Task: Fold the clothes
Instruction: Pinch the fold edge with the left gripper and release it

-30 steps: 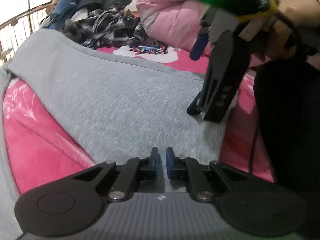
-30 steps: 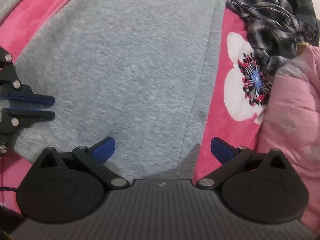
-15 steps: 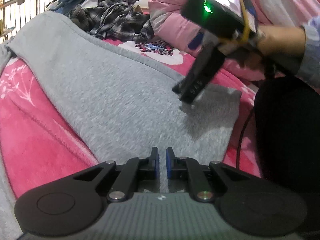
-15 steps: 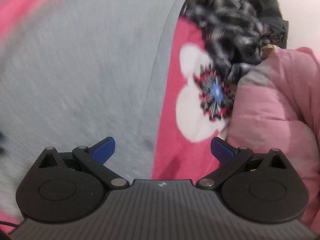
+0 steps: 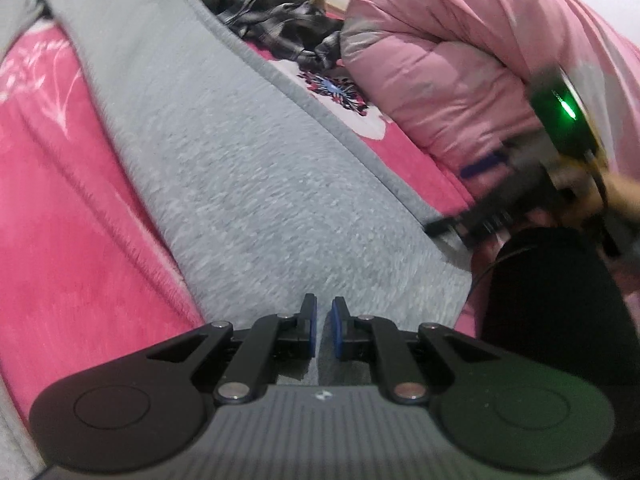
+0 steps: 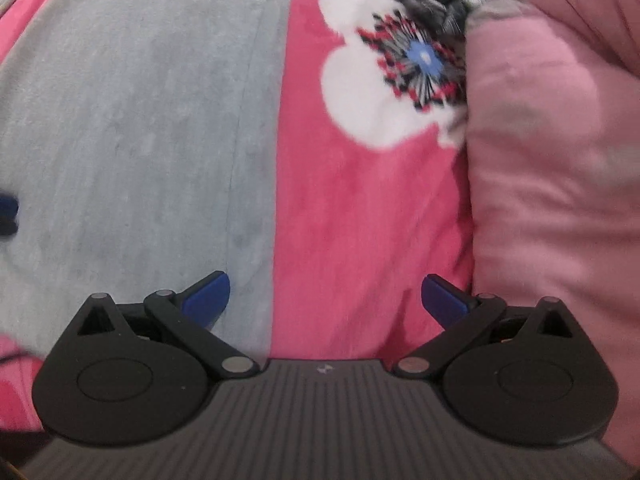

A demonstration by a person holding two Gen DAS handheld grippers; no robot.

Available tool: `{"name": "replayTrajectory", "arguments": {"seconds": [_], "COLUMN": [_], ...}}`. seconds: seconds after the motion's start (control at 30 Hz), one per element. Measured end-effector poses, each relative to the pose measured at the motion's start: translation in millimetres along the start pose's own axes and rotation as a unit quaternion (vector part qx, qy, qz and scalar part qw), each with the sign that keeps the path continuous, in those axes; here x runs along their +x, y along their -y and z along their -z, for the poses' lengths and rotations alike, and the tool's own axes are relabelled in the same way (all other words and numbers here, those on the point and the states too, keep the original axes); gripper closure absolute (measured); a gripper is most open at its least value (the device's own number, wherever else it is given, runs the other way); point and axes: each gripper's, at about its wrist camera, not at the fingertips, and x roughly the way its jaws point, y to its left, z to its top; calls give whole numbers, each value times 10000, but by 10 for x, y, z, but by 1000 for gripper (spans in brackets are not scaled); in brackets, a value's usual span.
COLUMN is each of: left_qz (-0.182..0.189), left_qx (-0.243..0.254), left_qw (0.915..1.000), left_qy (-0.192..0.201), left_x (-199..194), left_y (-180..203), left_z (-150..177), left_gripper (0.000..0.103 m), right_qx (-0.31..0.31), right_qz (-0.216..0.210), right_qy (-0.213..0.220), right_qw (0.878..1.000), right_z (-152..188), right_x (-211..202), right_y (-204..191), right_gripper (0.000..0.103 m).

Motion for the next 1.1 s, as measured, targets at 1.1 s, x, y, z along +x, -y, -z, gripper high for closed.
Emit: {"name": "replayTrajectory", "arguments": {"seconds": [1.1], "left_qz": [-3917], "left_qx": [-703], "left_qw": [9130], "left_qy": [-900], "left_x": [-2171], "left_y": [-883], "left_z": [149], "left_gripper": [82], "right_qx": [828], "right_qz": [-1975], "right_qy": [2637], "right_qw": [9405], "right_z": [-1287], "right_x": [-7], "right_y": [-1205], "right_gripper": [1]}}
